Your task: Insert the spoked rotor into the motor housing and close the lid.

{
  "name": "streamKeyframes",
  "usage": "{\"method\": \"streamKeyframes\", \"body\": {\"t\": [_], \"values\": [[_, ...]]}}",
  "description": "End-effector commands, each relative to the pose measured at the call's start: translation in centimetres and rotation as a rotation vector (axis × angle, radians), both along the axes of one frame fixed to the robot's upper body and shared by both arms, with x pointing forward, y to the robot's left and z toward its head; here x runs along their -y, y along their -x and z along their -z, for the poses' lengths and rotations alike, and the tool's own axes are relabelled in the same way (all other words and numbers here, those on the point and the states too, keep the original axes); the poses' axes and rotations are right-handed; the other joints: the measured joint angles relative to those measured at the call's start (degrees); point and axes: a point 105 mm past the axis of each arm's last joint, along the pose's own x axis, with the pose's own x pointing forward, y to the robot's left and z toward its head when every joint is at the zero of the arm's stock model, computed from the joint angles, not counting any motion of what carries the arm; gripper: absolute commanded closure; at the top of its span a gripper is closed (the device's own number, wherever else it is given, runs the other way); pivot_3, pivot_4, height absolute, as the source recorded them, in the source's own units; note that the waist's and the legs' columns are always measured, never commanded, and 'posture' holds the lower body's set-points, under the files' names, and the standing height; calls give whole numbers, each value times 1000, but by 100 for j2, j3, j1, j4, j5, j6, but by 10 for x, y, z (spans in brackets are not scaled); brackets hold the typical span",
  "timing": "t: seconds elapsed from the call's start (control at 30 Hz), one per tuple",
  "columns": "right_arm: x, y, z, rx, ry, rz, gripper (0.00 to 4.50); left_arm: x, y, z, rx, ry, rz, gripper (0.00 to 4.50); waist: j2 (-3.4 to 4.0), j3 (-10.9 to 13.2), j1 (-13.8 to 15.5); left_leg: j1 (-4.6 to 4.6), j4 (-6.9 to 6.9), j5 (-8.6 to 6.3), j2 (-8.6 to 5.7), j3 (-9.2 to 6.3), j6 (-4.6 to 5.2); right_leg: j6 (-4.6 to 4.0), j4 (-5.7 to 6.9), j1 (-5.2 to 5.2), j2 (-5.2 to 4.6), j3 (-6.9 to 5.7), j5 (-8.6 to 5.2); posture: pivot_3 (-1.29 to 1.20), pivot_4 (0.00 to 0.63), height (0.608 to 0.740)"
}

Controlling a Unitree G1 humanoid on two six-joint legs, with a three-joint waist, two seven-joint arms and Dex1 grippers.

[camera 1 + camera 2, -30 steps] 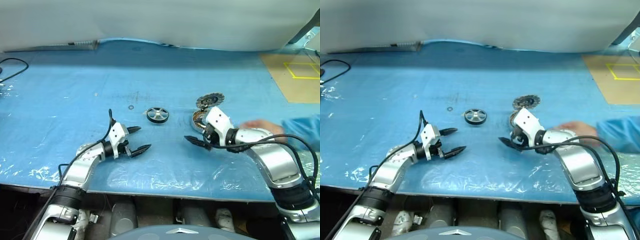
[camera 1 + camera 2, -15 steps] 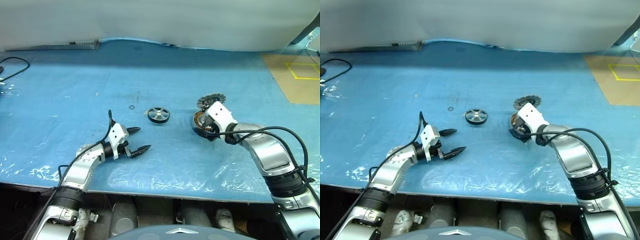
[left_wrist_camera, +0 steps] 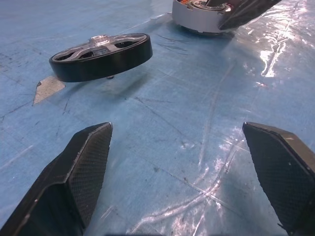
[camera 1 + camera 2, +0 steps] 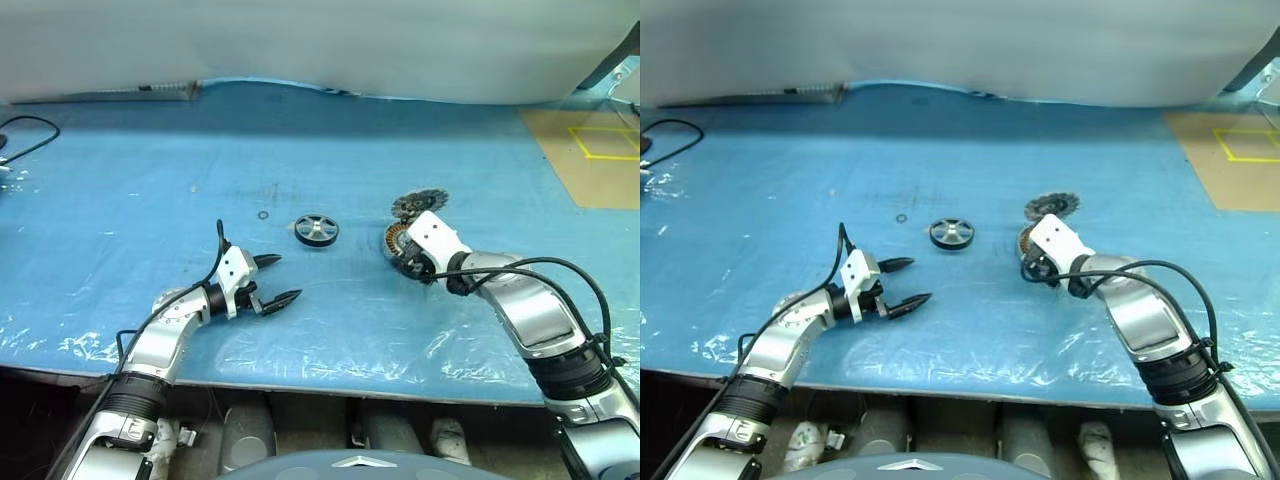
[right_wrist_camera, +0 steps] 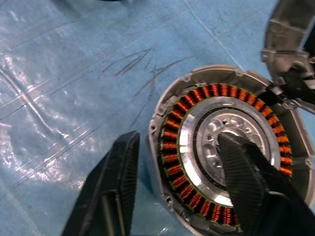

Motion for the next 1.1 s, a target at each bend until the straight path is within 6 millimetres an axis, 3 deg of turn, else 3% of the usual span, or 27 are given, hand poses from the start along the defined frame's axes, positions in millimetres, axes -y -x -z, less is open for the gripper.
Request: {"method": "streamKeyframes", "body": {"t": [0.03, 0.33, 0.57, 1.0, 1.1], "values": [[-25, 8, 11, -60, -35, -58, 2653, -2, -1, -11, 48, 5, -3, 0, -3, -2, -26, 3, 0, 0, 1, 1, 0, 0, 2, 0, 1, 2, 0, 0, 150, 740], [-68, 15, 12, -90, -94, -133, 2653, 1, -1, -13, 52, 10, -4, 0, -2, -2, -30, 9, -1, 0, 0, 2, -1, -1, 9, 0, 1, 5, 0, 0, 150, 740], [-87, 13, 9, -97, -132, -134, 2653, 1, -1, -13, 51, 10, -6, 0, -1, -2, -30, 10, -2, 0, -1, 2, -1, 0, 9, 0, 1, 6, 0, 0, 150, 740], [-99, 7, 1, -56, -140, -153, 2653, 0, 0, -12, 49, 8, -6, 0, -1, -2, -39, 17, -4, 0, -2, 6, -3, 0, 12, 0, 1, 13, 0, 0, 150, 740], [-95, 7, -6, -36, -148, -157, 1649, 0, 0, -12, 48, 9, -4, 0, 1, -1, -29, 16, -5, 0, -3, 6, -3, 1, 11, 0, 1, 13, -1, 0, 150, 740]]}}
